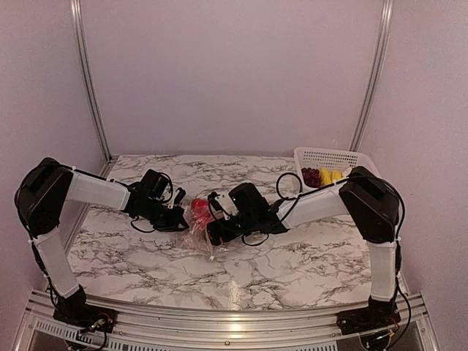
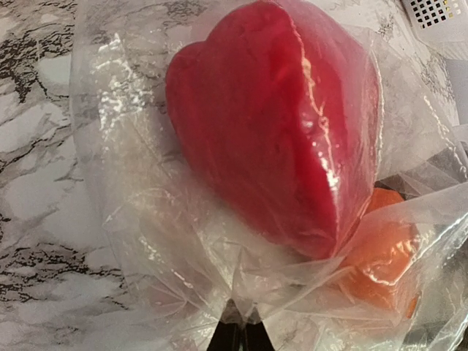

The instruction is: Open the zip-top bag and remove the fake food

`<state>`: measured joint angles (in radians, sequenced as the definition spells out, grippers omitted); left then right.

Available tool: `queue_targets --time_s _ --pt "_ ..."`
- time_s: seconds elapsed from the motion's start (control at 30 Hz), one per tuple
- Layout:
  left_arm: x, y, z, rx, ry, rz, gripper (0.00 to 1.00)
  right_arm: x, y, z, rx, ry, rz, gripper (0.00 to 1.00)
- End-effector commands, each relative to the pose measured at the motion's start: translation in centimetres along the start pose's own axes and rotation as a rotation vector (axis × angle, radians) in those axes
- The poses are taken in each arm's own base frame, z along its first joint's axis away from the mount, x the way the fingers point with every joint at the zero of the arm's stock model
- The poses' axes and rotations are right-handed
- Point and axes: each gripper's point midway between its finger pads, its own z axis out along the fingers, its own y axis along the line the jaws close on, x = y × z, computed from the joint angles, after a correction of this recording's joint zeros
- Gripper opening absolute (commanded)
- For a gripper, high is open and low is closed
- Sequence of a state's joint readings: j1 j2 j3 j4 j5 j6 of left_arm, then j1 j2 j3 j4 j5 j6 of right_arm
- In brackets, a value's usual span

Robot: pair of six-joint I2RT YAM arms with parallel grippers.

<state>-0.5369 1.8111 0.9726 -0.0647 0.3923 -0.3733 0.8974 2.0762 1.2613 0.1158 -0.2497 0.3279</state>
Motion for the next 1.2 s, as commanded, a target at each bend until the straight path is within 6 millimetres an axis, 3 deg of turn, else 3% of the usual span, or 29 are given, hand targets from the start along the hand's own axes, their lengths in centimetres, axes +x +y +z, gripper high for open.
queue_targets --time_s 0.0,0.27,0.6,0.77,0.93,1.17 --pt "0.8 -0.1 0.0 0.001 0.028 0.017 0.00 2.7 -2.9 0.7 0.103 0.078 0.050 0.85" --pt "0.8 0.8 -0.6 -0.016 0.012 -0.009 0.00 0.8 -1.2 -2.2 0.039 0.021 0.003 0.77" --pt "0.7 4.2 -1.9 -0.093 -0.010 -0.073 0.00 2.6 -0.6 -5.8 -0.015 0.016 -0.021 0.78" --pt "0.6 4.7 -2.2 -0.105 -0.014 -0.083 0.00 2.5 0.3 -6.9 -0.055 -0.009 -0.006 0.77" --pt "0.5 4.8 -2.3 -0.114 -0.010 -0.080 0.00 0.7 2.1 -9.9 -0.103 -0.089 0.022 0.74" --pt "0.0 4.7 -2.2 -0.110 -0.010 -0.079 0.00 0.7 1.8 -14.2 -0.092 -0.090 0.029 0.74"
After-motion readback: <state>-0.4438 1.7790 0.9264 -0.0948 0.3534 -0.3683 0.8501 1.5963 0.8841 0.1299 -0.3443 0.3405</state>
